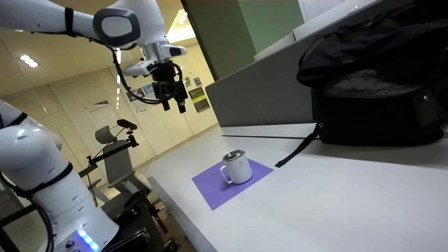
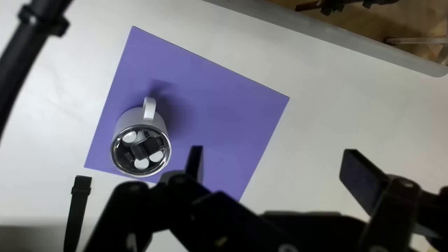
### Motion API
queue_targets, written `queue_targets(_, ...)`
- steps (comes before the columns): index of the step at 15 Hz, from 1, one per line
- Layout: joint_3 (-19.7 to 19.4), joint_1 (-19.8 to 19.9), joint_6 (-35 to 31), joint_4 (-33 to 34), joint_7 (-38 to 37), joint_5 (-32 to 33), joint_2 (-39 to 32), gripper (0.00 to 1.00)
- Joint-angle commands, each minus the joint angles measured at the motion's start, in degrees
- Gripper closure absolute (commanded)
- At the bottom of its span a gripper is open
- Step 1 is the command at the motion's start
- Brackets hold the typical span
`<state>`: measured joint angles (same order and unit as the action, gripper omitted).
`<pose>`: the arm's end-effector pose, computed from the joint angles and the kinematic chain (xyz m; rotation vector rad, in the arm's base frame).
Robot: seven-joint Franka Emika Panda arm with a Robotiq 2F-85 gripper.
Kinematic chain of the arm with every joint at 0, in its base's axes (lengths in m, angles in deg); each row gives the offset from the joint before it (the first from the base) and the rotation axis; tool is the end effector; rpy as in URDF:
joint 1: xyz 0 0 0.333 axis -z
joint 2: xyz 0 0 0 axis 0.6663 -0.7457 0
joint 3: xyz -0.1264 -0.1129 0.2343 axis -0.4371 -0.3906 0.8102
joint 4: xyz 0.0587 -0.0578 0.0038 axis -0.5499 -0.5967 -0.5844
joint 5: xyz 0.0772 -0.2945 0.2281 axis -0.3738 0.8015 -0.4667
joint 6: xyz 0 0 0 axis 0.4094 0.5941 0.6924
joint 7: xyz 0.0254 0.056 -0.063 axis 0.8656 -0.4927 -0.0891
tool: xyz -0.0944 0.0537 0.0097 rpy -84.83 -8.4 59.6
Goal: Move the object in the cup
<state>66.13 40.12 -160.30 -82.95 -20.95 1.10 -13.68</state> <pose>0.3941 -0.1135 0.4005 -2.8254 -0.3334 0.0060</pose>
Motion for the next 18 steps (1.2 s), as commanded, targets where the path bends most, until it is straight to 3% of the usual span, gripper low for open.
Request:
queue_targets(1,1.85,1.98,0.16,0.11,0.63,-0.75,-0.29,0.0)
queue_targets(8,1.84,1.98,0.09,0.13,0.65,-0.75,-0.29,0.0)
queue_targets(13,3.07,2.86,-13.65,-0.75,4.99,1.52,-5.48,0.0)
queue_targets(14,3.24,3.11,-16.71,-0.98,5.71,1.76,-7.17,0.25)
queue_targets(15,3.49,3.41,-19.43,-1.16,6.3,2.22,-8.95,0.25)
queue_targets(18,4.81,4.63,-27.02,-1.61,6.35,4.95,-14.56,0.49)
